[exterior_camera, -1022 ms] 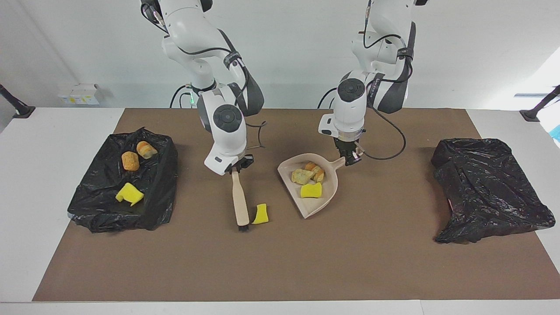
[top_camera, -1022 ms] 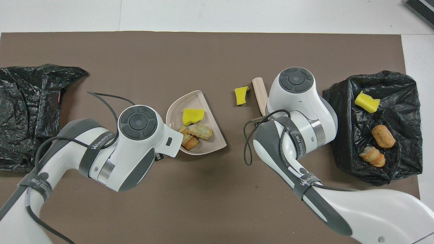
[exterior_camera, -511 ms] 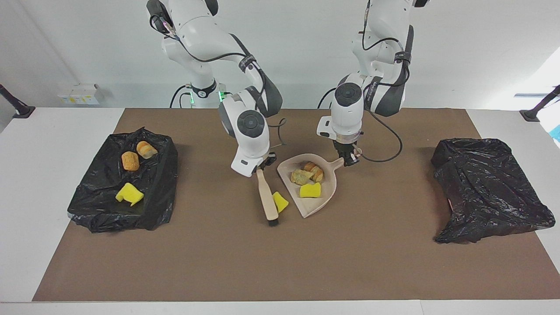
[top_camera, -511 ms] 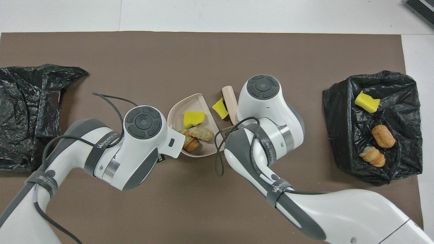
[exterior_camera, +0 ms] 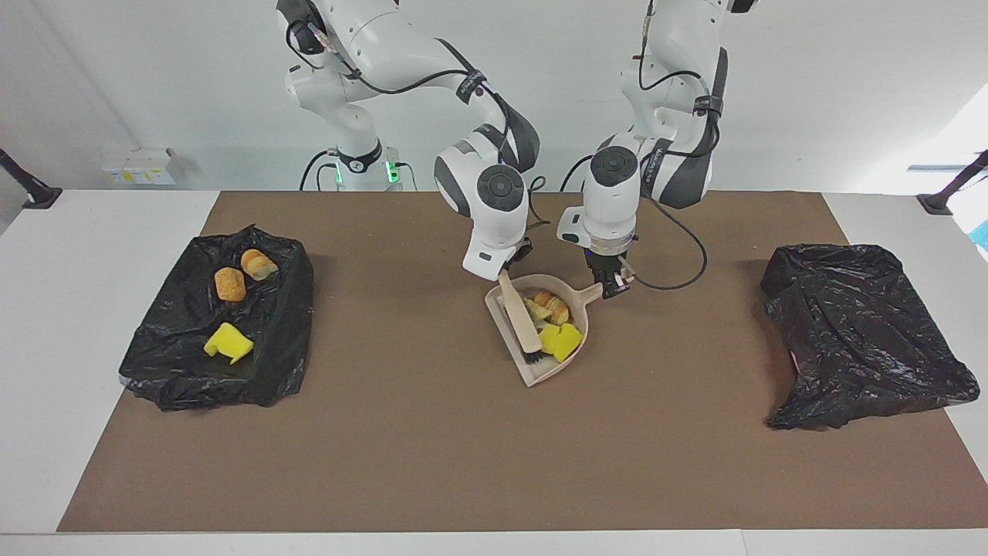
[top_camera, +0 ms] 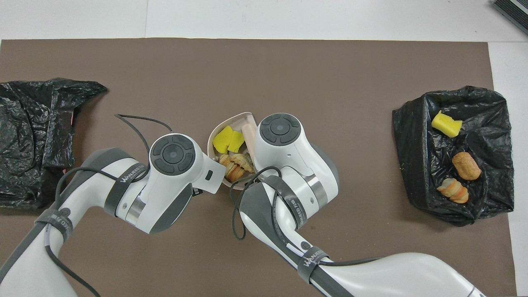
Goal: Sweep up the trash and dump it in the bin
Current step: 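Carry the dustpan with the left gripper toward the other black bag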
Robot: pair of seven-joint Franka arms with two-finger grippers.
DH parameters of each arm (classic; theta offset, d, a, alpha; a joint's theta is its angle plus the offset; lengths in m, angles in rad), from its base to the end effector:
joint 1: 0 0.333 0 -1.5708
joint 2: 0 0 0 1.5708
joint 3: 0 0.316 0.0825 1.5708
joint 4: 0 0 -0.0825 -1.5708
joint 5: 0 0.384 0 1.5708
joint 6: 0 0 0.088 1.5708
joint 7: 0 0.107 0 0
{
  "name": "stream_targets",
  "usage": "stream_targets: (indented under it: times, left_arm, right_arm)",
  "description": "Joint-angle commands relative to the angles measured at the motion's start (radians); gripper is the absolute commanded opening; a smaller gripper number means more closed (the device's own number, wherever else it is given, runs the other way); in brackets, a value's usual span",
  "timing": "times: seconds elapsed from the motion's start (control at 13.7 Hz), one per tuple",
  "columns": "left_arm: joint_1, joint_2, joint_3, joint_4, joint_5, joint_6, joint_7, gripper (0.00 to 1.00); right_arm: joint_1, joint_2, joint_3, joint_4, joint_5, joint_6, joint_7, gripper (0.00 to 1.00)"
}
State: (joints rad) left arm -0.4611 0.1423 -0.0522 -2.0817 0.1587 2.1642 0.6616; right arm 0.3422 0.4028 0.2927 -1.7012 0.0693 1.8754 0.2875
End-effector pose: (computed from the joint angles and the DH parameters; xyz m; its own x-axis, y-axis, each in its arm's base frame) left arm 0.4940 -0.2708 0.3546 0.2997 -0.9460 -0.1235 -0.9539 -0.2952 -0.0536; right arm 0.5168 0.3668 0.3535 0.9172 0.3074 -0.2534 0.2898 -0.9513 -0.1051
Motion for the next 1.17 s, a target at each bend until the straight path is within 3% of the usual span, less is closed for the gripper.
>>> stream_targets:
  times: [0.0,0.44,0.66,1.09]
  left_arm:
    - [0.035,-0.006,0.002,-0.011,-0.015,0.04,0.064,0.0]
    - [0.192,-0.017,0.002,0.063,-0.172,0.002,0.314,0.0]
    - [0.243,-0.026,0.002,0.098,-0.176,-0.026,0.335,0.0]
    - [0.445,0.006,0.005,0.356,-0.188,-0.271,0.62,0.0]
  right_arm:
    - [-0.026,-0.065,0.008,0.002,0.038,-0.016,0.001,0.0]
    - [-0.012,-0.111,0.013,0.0,0.041,-0.024,0.067,0.0]
    - [0.0,-0.127,0.039,-0.005,0.04,-0.013,0.158,0.0]
    - [0.133,-0.214,0.04,-0.093,0.041,-0.007,0.471,0.0]
